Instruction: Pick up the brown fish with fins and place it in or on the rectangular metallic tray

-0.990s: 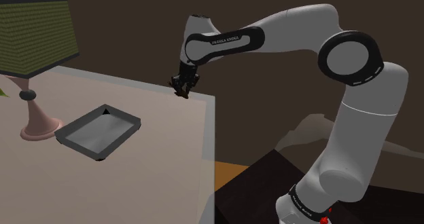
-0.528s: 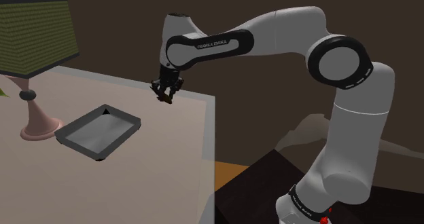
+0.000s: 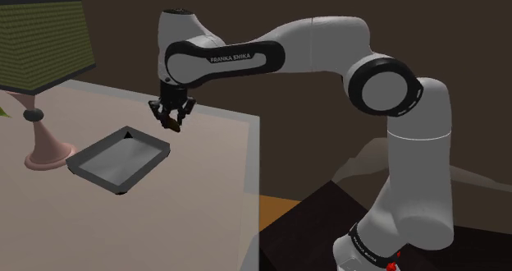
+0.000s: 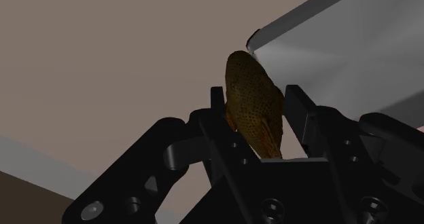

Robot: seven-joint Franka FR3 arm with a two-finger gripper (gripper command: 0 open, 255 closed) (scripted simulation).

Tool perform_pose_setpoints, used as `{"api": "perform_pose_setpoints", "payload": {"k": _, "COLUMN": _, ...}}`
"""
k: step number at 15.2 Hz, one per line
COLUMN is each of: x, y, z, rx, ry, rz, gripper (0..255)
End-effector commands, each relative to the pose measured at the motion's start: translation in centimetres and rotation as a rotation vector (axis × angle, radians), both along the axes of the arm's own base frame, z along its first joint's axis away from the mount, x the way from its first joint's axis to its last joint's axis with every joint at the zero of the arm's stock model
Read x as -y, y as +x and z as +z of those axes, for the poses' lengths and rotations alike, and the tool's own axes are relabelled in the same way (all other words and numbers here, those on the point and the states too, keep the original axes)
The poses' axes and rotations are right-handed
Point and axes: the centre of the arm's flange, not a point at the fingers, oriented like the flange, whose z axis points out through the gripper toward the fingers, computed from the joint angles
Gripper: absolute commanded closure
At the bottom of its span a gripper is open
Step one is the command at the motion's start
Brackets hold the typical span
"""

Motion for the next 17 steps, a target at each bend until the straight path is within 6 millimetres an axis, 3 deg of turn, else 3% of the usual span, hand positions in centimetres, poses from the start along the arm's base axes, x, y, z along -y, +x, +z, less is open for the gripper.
{"api": "perform_pose_setpoints", "payload": {"k": 1, "x": -2.9, "y": -0.3, "z": -0.4, "rx": 0.000, "ry": 0.000, "rz": -0.001, "gripper": 255}}
{"api": "perform_pose_setpoints", "payload": {"k": 9, "x": -13.1, "y": -0.7, "z": -0.6, "rx": 0.000, "ry": 0.000, "rz": -0.001, "gripper": 255}}
{"api": "perform_pose_setpoints", "payload": {"k": 17, "x": -13.1, "y": -0.7, "z": -4.8, "rx": 0.000, "ry": 0.000, "rz": -0.001, "gripper": 255}}
